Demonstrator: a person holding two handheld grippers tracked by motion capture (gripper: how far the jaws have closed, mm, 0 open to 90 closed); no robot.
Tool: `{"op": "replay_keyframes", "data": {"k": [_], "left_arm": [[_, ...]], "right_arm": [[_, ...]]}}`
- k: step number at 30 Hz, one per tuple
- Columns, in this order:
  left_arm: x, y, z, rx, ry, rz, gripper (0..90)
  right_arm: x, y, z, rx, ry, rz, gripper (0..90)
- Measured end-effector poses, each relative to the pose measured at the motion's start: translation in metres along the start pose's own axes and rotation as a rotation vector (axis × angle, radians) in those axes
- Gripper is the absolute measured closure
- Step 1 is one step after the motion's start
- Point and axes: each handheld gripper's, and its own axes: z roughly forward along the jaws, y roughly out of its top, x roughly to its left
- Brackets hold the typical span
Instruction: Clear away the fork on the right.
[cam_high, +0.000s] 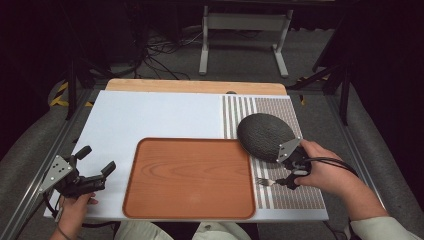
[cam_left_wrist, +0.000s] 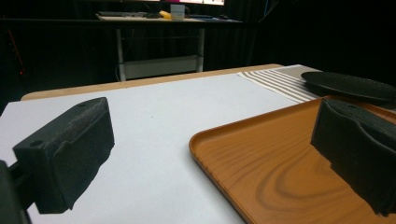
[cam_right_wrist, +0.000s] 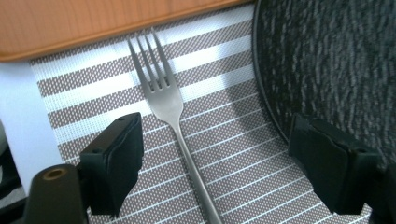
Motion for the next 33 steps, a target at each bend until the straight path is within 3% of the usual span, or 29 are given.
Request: {"op": "replay_keyframes", "data": {"k": [12, 24, 26, 29, 33], "left_arm": [[0.001, 0.000, 0.000, 0.008, -0.003, 0.003, 0.1], [0.000, 0.000, 0.000, 0.009, -0.003, 0.004, 0.1], [0.001, 0.000, 0.000, 0.009, -0.004, 0.004, 0.0], [0.001, 0.000, 0.000, 0.009, -0.004, 0.004, 0.0], [0.001, 0.000, 0.000, 0.009, -0.004, 0.004, 0.0]], "right_arm": [[-0.005, -0.008, 0.010, 0.092, 0.046, -0.014, 19.8], [-0.004, -0.005, 0.018, 0.124, 0.064, -0.060, 21.8], [-0.004, -0.005, 0.020, 0.140, 0.076, -0.075, 23.9], [-0.005, -0.003, 0.021, 0.184, 0.088, -0.144, 30.4], [-0.004, -0.002, 0.024, 0.234, 0.115, -0.179, 41.0]]}}
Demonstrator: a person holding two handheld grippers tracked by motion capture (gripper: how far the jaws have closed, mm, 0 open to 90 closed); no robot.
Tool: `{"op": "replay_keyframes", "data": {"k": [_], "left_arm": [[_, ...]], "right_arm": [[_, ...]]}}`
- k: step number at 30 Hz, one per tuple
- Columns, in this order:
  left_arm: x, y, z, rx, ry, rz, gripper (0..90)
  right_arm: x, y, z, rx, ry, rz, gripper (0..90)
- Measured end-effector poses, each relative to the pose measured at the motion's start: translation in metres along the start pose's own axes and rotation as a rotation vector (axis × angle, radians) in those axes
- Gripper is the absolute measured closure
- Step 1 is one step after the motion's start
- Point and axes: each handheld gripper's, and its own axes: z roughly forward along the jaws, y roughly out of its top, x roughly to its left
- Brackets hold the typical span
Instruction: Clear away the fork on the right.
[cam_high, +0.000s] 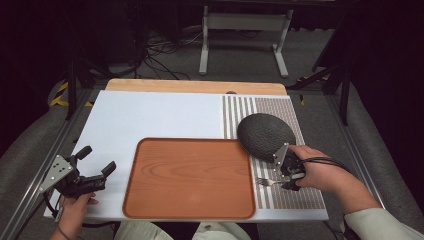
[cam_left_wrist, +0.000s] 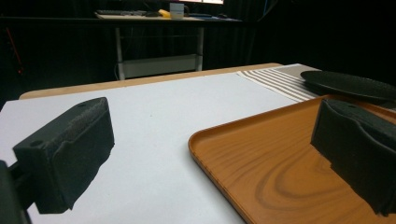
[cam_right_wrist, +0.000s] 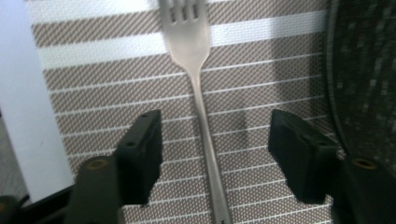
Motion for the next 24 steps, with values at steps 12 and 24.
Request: {"op": "replay_keyframes", "data": {"k": [12, 24], "left_arm": [[0.000, 0.000, 0.000, 0.000, -0.002, -0.002, 0.0], [0.000, 0.000, 0.001, 0.000, -0.003, -0.002, 0.0]], "right_arm": [[-0.004, 0.005, 0.007, 0.118, 0.055, -0.091, 70.3], [-0.007, 0.007, 0.011, 0.146, 0.075, -0.110, 83.2]]}}
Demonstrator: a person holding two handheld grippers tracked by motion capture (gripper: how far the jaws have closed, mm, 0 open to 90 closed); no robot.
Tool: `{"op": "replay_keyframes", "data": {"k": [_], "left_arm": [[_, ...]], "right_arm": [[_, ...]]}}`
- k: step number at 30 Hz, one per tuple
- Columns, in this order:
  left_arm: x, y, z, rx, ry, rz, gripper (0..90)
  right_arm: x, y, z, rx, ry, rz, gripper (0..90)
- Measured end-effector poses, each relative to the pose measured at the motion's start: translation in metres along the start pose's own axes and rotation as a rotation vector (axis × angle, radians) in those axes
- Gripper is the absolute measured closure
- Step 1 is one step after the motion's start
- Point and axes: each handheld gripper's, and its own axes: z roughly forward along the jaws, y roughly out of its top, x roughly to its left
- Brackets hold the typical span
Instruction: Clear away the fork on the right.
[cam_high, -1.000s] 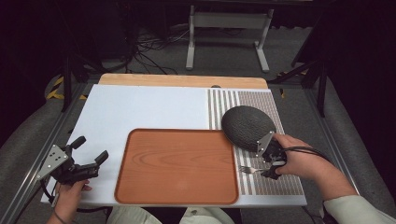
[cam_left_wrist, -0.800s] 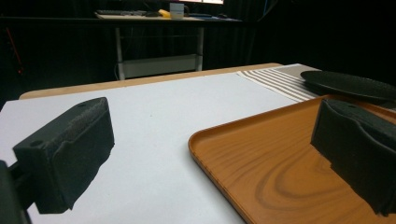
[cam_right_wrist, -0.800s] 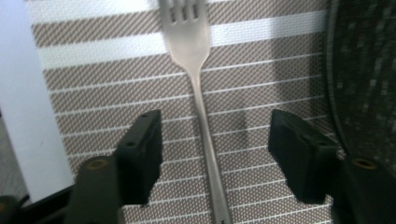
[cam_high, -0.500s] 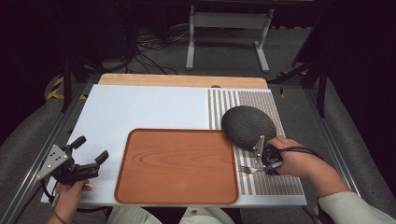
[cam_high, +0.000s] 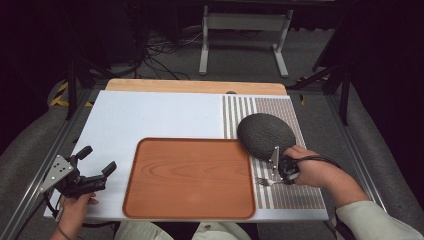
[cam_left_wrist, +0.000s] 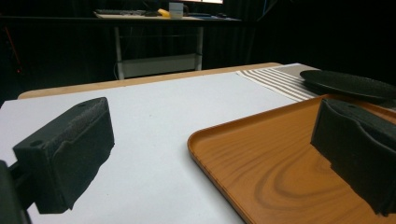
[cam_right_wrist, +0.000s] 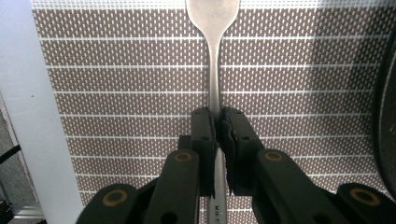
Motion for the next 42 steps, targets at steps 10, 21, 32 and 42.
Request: {"op": "replay_keyframes", "data": {"k": [10, 21, 32, 42], "left_arm": [[0.000, 0.000, 0.000, 0.001, 0.002, -0.003, 0.0], [0.001, 0.000, 0.000, 0.003, 0.002, -0.002, 0.0], [0.001, 0.000, 0.000, 0.003, 0.002, -0.001, 0.0], [0.001, 0.000, 0.000, 0.003, 0.003, -0.001, 0.0]], "right_arm": [[0.000, -0.001, -0.001, -0.006, 0.000, -0.004, 84.0], [0.000, -0.002, -0.017, -0.043, -0.025, 0.024, 84.1], [-0.001, -0.001, -0.040, -0.146, -0.070, 0.067, 84.1], [-0.001, 0.000, -0.061, -0.247, -0.119, 0.116, 84.1]]}}
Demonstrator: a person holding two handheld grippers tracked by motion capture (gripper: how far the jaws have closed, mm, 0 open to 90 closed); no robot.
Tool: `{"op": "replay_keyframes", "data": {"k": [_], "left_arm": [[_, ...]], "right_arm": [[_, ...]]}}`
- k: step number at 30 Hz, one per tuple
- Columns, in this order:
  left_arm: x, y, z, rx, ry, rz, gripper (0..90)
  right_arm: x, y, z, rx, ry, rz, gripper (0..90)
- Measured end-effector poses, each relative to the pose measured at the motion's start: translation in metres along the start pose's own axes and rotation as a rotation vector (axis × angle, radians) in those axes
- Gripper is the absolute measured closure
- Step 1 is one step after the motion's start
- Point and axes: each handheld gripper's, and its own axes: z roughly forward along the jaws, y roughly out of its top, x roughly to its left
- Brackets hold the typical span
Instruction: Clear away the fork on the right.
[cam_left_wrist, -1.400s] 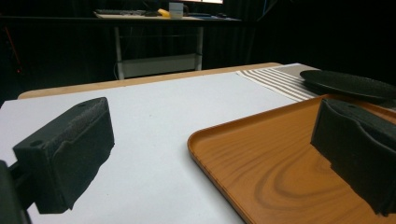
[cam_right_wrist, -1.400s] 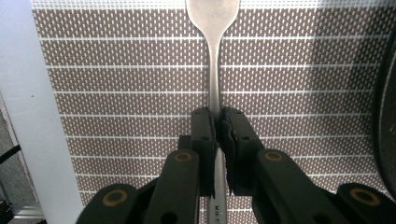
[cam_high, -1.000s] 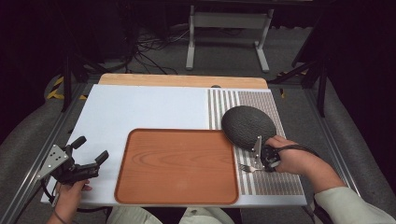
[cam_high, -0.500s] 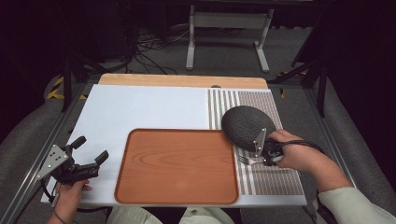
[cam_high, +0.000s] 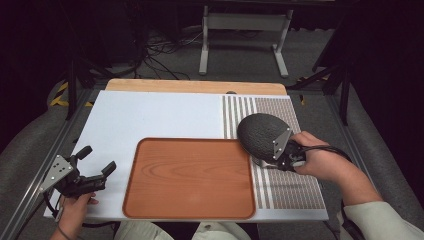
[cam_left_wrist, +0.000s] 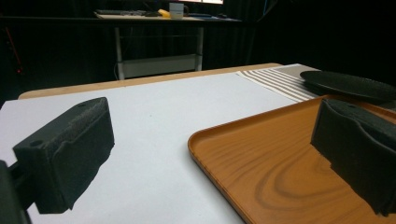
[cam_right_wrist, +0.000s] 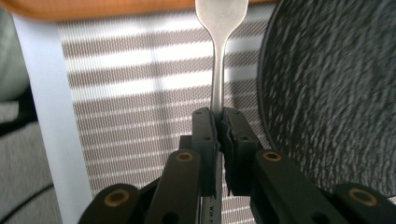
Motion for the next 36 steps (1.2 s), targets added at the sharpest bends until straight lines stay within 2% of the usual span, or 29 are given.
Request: {"op": "replay_keyframes", "data": {"k": [3, 9, 14, 15, 17, 25, 32, 36], "left_arm": [[0.000, 0.000, 0.000, -0.003, -0.001, 0.000, 0.0], [0.000, 0.000, 0.000, -0.001, 0.000, 0.001, 0.0], [0.000, 0.000, 0.000, -0.003, -0.001, 0.001, 0.0], [0.000, 0.000, 0.000, -0.003, -0.001, 0.001, 0.0], [0.000, 0.000, 0.000, -0.001, -0.001, 0.001, 0.0], [0.000, 0.000, 0.000, -0.004, -0.001, 0.002, 0.0], [0.000, 0.000, 0.000, -0.001, -0.001, 0.003, 0.0], [0.000, 0.000, 0.000, -0.004, -0.001, 0.004, 0.0]], "right_arm": [[-0.002, 0.002, -0.007, -0.043, -0.030, 0.017, 84.1], [-0.002, 0.005, -0.016, -0.092, -0.045, 0.047, 84.1], [-0.002, 0.007, -0.020, -0.168, -0.066, 0.097, 84.1], [-0.001, 0.008, -0.021, -0.192, -0.065, 0.116, 84.1], [-0.001, 0.009, -0.021, -0.208, -0.067, 0.120, 84.1], [0.002, 0.021, -0.024, -0.303, -0.061, 0.206, 84.1], [0.006, 0.033, -0.022, -0.348, -0.043, 0.311, 84.1], [0.007, 0.040, -0.021, -0.362, -0.041, 0.344, 84.1]]}}
